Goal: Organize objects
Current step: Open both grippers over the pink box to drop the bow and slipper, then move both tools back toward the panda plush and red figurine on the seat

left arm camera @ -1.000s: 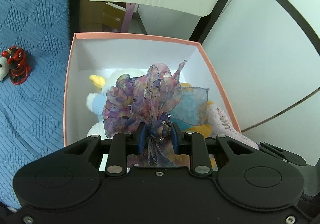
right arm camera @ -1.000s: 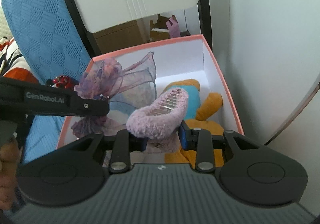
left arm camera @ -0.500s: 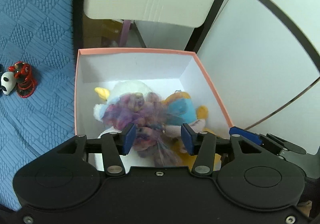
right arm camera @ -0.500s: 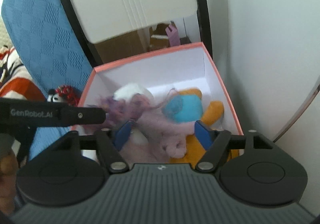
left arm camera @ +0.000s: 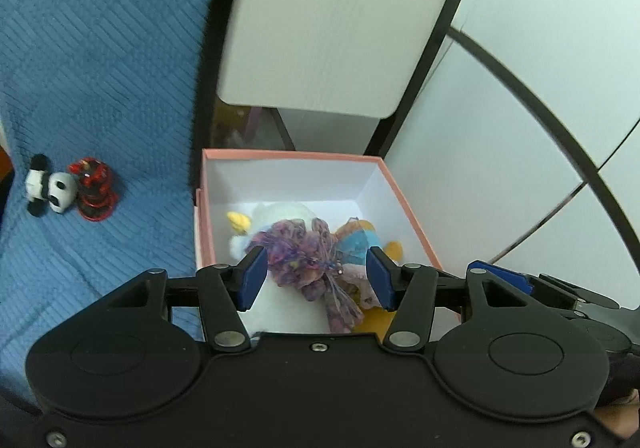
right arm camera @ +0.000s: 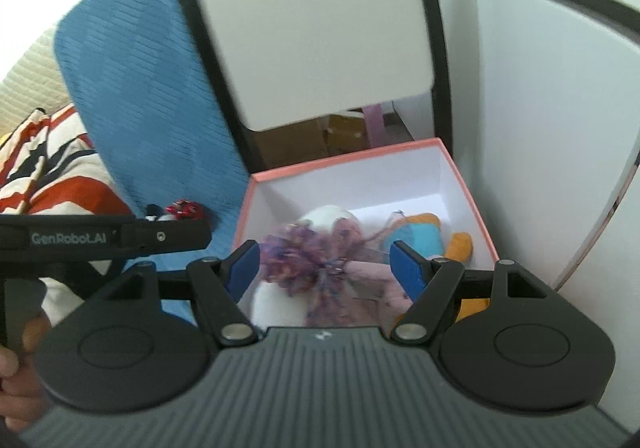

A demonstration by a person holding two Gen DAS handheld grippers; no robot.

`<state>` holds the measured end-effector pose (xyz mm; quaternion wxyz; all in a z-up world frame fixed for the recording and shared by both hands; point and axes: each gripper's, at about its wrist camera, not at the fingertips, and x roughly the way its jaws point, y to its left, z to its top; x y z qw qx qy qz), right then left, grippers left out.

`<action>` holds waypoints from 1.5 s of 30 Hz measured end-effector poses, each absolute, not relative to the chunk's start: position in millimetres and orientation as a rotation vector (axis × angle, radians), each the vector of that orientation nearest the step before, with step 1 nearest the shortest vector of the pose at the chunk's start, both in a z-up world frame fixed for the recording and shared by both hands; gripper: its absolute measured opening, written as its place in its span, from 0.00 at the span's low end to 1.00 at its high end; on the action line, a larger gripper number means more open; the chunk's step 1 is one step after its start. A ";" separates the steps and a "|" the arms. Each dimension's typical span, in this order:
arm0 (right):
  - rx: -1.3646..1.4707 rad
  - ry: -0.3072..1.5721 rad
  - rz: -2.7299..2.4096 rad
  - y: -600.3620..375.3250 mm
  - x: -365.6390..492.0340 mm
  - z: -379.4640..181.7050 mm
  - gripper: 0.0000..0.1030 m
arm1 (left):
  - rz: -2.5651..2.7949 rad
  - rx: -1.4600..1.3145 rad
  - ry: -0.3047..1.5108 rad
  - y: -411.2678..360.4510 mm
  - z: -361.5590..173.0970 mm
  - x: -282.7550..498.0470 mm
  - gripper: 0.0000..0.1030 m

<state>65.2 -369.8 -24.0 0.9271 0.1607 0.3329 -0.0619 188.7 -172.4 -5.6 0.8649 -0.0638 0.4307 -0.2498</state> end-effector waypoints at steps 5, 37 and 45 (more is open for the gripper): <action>0.294 0.661 -0.119 -343.8 58.1 -5.5 0.72 | -0.517 -0.141 0.857 -138.2 13.6 173.7 0.51; 0.278 0.621 -0.011 -175.0 82.7 -41.6 0.72 | -0.388 -0.245 0.710 54.7 -43.7 132.6 0.51; 0.238 0.638 -0.002 -159.2 90.9 -59.1 0.72 | -0.355 -0.260 0.686 71.7 -64.0 139.6 0.51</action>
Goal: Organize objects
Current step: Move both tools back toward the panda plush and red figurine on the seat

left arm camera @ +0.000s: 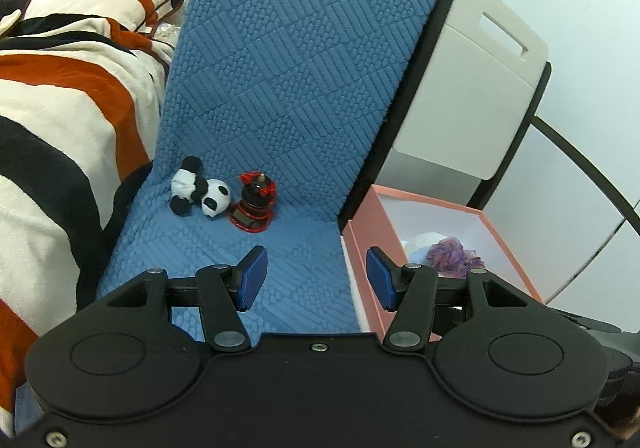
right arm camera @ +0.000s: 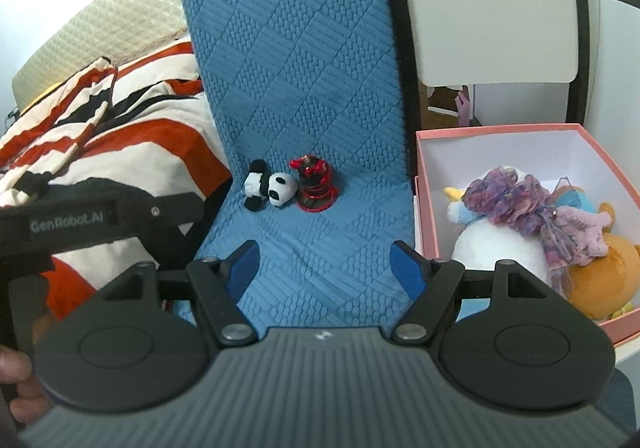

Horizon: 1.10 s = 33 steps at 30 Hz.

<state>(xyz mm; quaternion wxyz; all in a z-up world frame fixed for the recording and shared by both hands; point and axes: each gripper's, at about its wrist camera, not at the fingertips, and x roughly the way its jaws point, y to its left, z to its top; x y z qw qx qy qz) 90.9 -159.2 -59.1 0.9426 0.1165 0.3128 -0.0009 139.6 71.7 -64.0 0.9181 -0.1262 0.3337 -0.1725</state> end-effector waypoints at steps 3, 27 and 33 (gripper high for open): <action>0.231 0.635 -0.004 -156.2 93.1 -63.5 0.72 | -0.356 -0.258 0.681 74.5 -68.6 140.8 0.51; 0.208 0.634 0.012 -129.6 119.1 -84.0 0.72 | -0.311 -0.272 0.706 90.0 -94.3 163.5 0.52; 0.206 0.628 0.017 -143.1 128.9 -90.1 0.72 | -0.319 -0.254 0.730 75.1 -98.7 187.0 0.52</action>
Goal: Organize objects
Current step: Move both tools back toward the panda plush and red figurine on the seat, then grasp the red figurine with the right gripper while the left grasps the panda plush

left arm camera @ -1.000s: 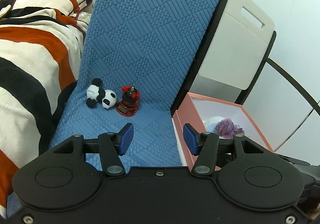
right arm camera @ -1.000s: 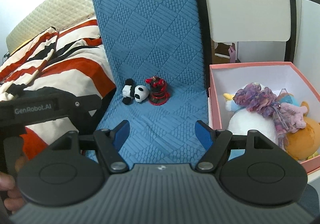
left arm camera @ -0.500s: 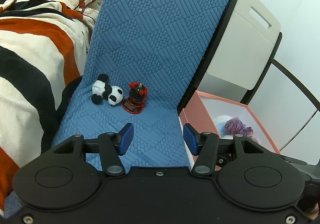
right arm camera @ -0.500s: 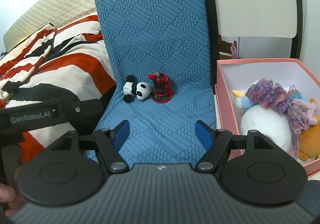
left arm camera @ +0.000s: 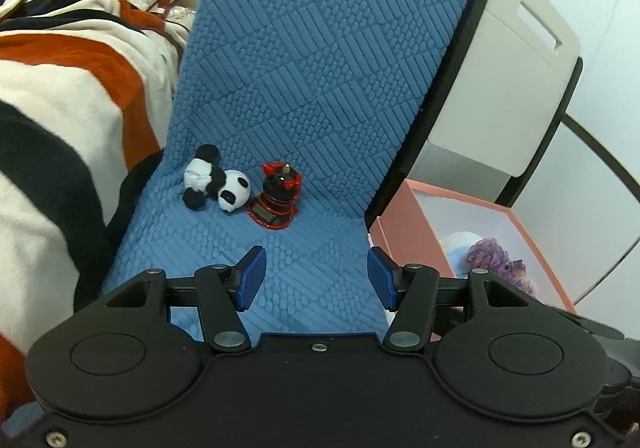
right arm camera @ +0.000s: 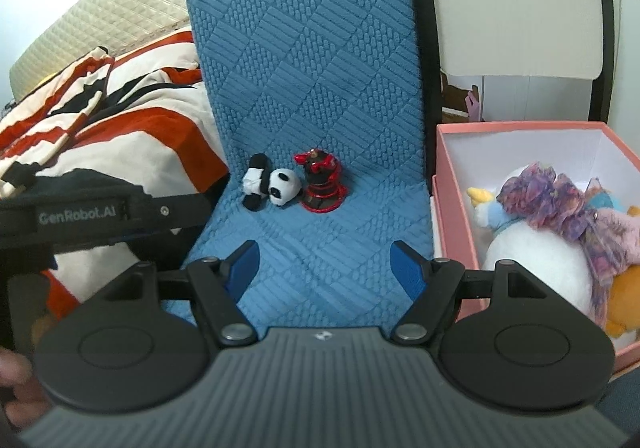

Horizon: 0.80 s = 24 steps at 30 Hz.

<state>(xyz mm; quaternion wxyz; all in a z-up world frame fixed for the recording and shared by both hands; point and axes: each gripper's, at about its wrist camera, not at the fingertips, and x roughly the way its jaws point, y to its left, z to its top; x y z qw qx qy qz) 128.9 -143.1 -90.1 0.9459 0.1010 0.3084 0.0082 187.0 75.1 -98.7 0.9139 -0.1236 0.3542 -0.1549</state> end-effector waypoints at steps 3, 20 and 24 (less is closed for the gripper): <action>0.209 0.616 0.028 -152.1 138.5 -94.4 0.72 | -0.309 -0.225 0.741 68.4 -104.1 203.1 0.54; 0.213 0.617 0.057 -164.5 206.0 -131.5 0.72 | -0.207 -0.260 0.856 82.8 -155.4 293.4 0.60; 0.230 0.636 0.059 -168.9 221.6 -136.2 0.72 | -0.184 -0.268 0.885 86.8 -168.9 311.3 0.60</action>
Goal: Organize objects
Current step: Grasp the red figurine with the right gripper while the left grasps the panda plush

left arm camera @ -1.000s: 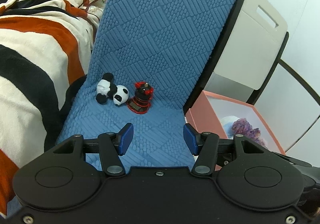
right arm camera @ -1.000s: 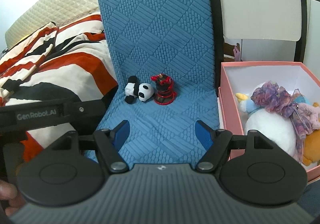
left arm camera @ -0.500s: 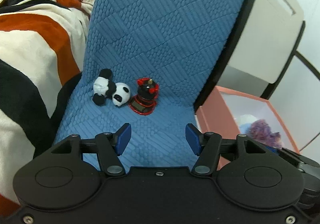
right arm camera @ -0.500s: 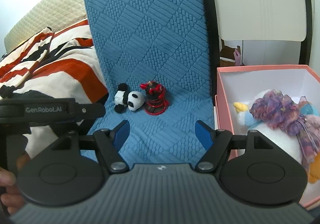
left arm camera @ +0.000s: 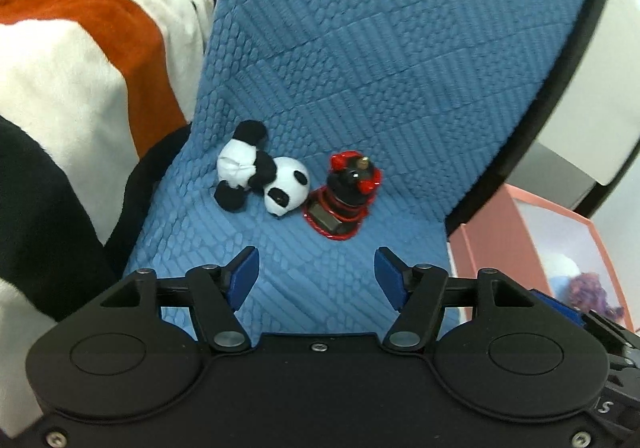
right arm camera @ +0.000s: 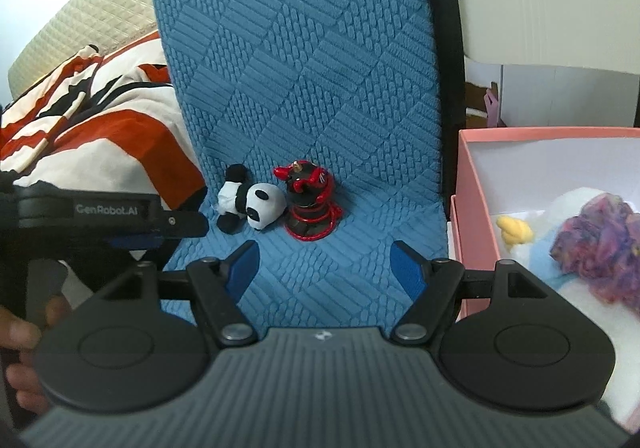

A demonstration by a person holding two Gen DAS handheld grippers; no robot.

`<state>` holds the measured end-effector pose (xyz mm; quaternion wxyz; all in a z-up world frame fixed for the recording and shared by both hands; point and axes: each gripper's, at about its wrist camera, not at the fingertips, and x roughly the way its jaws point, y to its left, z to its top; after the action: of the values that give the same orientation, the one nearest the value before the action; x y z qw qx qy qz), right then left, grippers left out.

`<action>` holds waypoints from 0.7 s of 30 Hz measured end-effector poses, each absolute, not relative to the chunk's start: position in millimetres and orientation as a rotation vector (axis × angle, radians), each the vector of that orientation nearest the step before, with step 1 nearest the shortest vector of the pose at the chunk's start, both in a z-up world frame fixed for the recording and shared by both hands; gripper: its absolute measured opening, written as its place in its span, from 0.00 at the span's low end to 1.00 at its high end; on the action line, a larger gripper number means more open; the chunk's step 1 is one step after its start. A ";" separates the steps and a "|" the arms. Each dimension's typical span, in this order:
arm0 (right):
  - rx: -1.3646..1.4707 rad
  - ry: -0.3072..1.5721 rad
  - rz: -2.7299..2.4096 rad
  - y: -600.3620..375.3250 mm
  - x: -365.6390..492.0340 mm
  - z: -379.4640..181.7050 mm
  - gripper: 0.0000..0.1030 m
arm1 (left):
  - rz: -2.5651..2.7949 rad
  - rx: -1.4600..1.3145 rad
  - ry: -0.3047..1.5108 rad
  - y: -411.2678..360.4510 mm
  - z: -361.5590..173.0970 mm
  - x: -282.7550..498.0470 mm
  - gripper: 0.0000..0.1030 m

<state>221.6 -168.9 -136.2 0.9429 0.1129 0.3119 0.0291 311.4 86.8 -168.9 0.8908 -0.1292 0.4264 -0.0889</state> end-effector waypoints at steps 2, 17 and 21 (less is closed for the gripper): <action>0.233 0.644 0.067 -169.1 230.0 -137.5 0.72 | -0.175 -0.270 0.898 87.7 -176.1 319.2 0.60; 0.190 0.664 0.115 -160.7 293.4 -139.6 0.72 | -0.102 -0.294 0.951 102.2 -206.6 376.6 0.71; 0.184 0.673 0.134 -160.3 308.2 -144.3 0.72 | -0.084 -0.295 0.963 107.9 -214.1 387.6 0.71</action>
<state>308.2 -160.3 -144.3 0.9375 0.0902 0.3295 0.0658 387.6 107.9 -214.1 0.8751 -0.1415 0.4611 -0.0405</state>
